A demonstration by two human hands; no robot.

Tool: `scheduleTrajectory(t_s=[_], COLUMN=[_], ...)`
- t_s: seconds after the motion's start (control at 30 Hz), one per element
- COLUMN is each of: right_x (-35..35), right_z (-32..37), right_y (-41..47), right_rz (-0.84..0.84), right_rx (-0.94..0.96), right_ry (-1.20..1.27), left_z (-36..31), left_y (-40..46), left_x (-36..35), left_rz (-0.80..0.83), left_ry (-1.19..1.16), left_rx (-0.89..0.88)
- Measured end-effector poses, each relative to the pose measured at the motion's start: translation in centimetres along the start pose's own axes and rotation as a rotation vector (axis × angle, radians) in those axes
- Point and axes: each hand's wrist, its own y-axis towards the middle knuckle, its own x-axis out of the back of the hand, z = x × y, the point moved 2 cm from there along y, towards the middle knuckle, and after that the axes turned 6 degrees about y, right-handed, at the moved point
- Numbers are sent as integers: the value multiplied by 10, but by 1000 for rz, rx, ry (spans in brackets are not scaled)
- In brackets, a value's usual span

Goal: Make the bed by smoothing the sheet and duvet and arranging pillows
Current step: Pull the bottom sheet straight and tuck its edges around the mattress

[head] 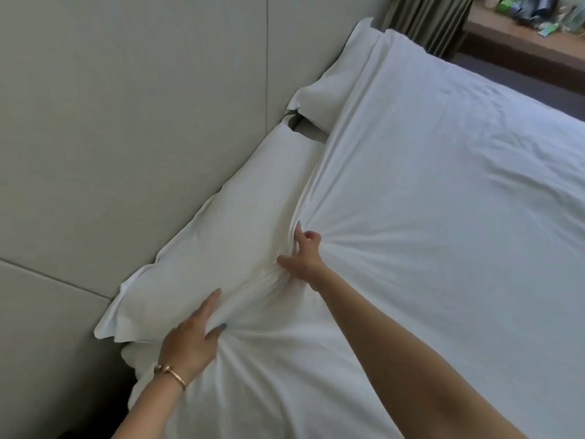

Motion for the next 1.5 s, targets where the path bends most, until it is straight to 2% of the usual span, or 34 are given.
scheduleTrajectory(t_s=[0.03,0.07,0.2,0.27,0.4,0.47,0.57,0.63,0.7,0.8,0.83,0.87,0.9,0.93,0.97,1.0,1.07,1.13,1.2,1.3,1.43,1.5], right_x=[-8,-13,-16,-28,-61,-65,-63,-58,-46,-18,-8,0,7,13,17,21,30,41,53,64,64,64], right_z=[0,3,19,18,-2,-11,-43,-78,-115,-163,-177,-192,-207,-223,-242,-262,-305,-346,-383,-427,-457,-461], right_y=[6,10,27,30,24,10,-27,-61,-92,-128,-139,-150,-162,-173,-185,-197,-222,-252,-286,-341,-398,-418], right_rz=[13,4,-49,-22,31,25,92,122,167,243,261,276,288,297,302,305,296,265,235,237,299,227], right_rx=[-34,-45,11,31,39,133,320,425,457,324,280,237,196,155,120,85,9,-42,-51,-63,-192,-160], right_ry=[-38,-52,183,215,-156,-247,-370,-612,-820,-895,-896,-903,-910,-915,-928,-951,-995,-1032,-1063,-1110,-1013,-1005], left_z=[5,5,6,21,54,48,9,4,17,39,36,23,4,-19,-41,-59,-80,-90,-96,-110,-115,-113], left_y=[6,10,0,-4,7,14,17,15,1,-31,-38,-45,-52,-60,-71,-84,-114,-150,-190,-246,-293,-308], left_x=[-3,-2,32,37,19,14,16,11,15,22,15,2,-19,-48,-84,-124,-198,-256,-306,-352,-364,-361], left_rz=[92,112,-44,-81,144,175,59,-42,-166,-350,-399,-473,-521,-495,-349,-124,287,449,527,577,685,754], left_ry=[-56,-90,-208,-199,35,-41,-288,-94,74,238,336,411,453,474,532,638,745,679,584,558,704,739], left_rx=[55,63,-109,-58,229,256,184,208,388,678,664,512,253,-48,-294,-420,-358,-208,-134,-115,-305,-374])
